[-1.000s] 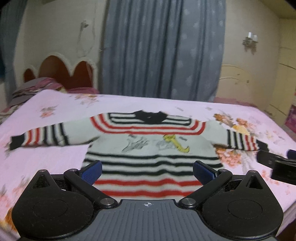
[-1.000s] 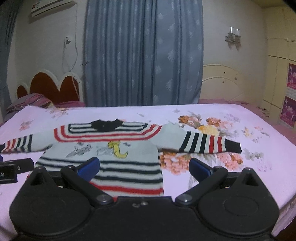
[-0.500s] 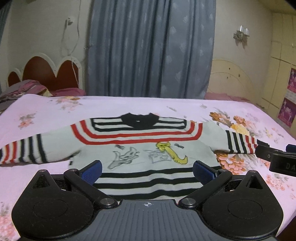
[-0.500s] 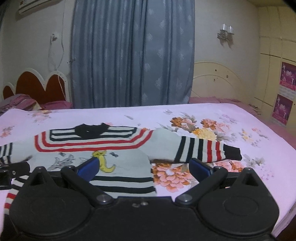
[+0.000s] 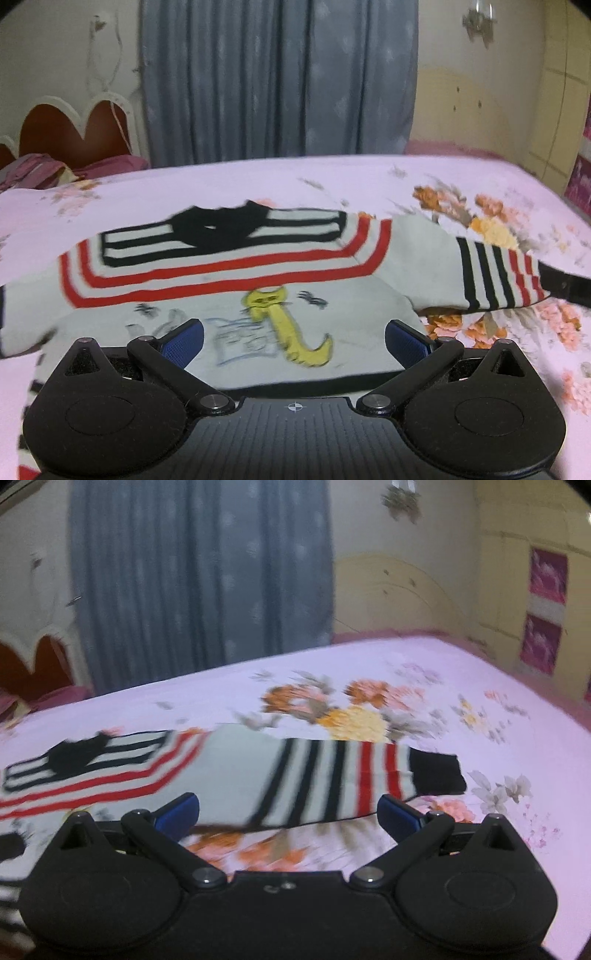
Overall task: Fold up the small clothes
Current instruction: 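Move the right gripper toward the black cuff of the nearest sleeve, then grasp the black cuff with the right gripper, fold the sleeve across the body, release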
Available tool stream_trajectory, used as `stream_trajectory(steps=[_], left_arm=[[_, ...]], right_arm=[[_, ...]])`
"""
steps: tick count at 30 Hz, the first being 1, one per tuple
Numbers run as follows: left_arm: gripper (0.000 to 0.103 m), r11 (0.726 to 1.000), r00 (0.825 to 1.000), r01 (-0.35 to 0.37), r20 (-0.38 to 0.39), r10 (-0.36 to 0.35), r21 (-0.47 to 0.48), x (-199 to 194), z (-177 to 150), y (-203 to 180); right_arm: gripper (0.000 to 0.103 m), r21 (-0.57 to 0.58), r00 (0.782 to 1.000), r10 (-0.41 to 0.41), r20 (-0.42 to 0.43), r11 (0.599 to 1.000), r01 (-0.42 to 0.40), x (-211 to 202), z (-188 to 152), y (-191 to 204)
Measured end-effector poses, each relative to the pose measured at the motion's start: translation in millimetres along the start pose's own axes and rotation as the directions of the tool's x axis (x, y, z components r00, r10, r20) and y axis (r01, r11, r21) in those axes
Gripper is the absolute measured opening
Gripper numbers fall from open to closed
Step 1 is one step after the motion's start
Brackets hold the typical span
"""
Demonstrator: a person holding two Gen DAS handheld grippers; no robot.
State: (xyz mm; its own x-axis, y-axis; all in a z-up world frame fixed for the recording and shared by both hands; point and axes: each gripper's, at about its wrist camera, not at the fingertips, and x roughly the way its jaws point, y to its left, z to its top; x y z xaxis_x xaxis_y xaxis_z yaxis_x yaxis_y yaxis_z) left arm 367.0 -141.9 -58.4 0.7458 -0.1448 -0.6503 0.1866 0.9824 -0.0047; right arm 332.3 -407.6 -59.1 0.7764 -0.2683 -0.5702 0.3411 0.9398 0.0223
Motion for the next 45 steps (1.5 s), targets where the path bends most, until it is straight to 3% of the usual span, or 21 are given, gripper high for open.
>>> stream_trajectory(steps=[7,15,20,25,27,29,33,37,42,45], left_arm=[[0.103,0.998,0.998,-0.008,-0.069,0.012,0.056,44,9,-47],[0.103,0.995,0.993,-0.048,-0.103,0.057,0.082,75,21,-63],[0.103,0.996,0.990,-0.075,-0.113,0.080,0.046,85,31,-53],[0.103,0.995,0.988,-0.103,-0.115,0.101,-0.016,83,34,-23],[0.103,0.991,0.986,-0.118,-0.122,0.110,-0.056,82,34,-2],[0.103,0.985,0.981,-0.145,-0.146,0.131,-0.091,84,32,25],[0.103,0.979,0.977,-0.146,-0.178,0.120,-0.145,90,22,80],[0.103,0.973,0.982,-0.143,-0.145,0.117,-0.183,88,12,129],[0.103,0.967,0.991,-0.083,-0.121,0.055,-0.242,85,5,185],[0.103,0.963,0.992,-0.101,-0.103,0.077,-0.251,78,1,212]], right_arm=[[0.084,0.241,0.996,-0.045,-0.072,0.969,0.062,74,1,-88],[0.064,0.543,0.992,0.021,-0.124,0.838,0.050,128,-19,-156],[0.061,0.565,0.997,0.010,-0.077,0.824,0.035,134,-21,-155],[0.035,0.562,0.998,-0.017,-0.062,0.826,0.049,143,-17,-162],[0.014,0.538,0.997,-0.035,-0.075,0.840,0.070,147,-13,-165],[0.008,0.492,0.994,-0.053,-0.098,0.865,0.095,149,-5,-162],[0.008,0.368,0.997,-0.054,-0.060,0.927,0.073,143,18,-126],[0.007,0.214,0.997,0.077,-0.007,0.974,-0.074,127,40,-50],[0.007,0.019,0.954,0.300,-0.018,0.954,-0.300,111,42,81],[0.007,-0.087,0.920,0.387,-0.064,0.916,-0.391,106,28,155]])
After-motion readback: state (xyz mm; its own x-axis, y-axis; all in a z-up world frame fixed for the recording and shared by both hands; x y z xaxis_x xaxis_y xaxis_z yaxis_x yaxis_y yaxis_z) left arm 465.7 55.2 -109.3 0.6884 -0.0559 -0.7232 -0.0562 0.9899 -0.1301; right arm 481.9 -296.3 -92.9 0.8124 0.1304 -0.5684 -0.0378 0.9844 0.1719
